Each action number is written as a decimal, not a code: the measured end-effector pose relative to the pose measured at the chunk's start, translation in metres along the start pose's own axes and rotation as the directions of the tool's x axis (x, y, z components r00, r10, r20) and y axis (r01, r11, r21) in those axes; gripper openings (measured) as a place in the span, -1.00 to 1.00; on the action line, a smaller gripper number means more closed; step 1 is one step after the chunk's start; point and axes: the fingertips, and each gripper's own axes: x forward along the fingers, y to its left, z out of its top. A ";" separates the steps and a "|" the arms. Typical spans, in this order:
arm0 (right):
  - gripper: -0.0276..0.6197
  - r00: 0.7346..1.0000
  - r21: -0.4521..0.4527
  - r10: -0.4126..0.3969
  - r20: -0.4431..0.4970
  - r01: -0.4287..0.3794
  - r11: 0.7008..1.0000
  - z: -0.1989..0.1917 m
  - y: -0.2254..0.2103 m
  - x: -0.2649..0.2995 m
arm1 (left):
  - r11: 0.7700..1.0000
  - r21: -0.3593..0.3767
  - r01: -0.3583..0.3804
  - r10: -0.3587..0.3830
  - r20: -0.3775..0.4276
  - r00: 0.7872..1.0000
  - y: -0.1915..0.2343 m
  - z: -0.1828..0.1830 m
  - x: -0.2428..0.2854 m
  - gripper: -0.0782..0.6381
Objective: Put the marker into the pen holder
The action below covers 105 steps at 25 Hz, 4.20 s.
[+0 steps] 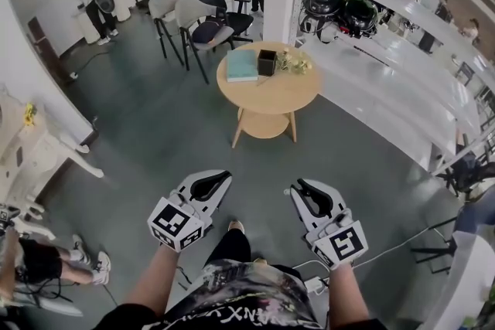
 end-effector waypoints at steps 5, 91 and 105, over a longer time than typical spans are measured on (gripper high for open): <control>-0.72 1.000 -0.006 0.005 0.002 -0.005 1.000 0.000 -0.007 0.005 | 1.000 0.005 0.001 -0.001 0.004 1.000 0.002 0.002 0.009 -0.70; -0.71 0.998 0.016 -0.058 -0.037 0.059 0.998 -0.033 -0.388 0.451 | 0.994 -0.052 0.092 -0.092 -0.011 0.996 0.439 0.004 0.405 -0.70; -0.71 0.997 0.055 -0.051 -0.062 0.054 0.997 -0.060 -0.472 0.518 | 0.994 -0.071 0.087 -0.091 -0.043 0.995 0.490 -0.013 0.493 -0.70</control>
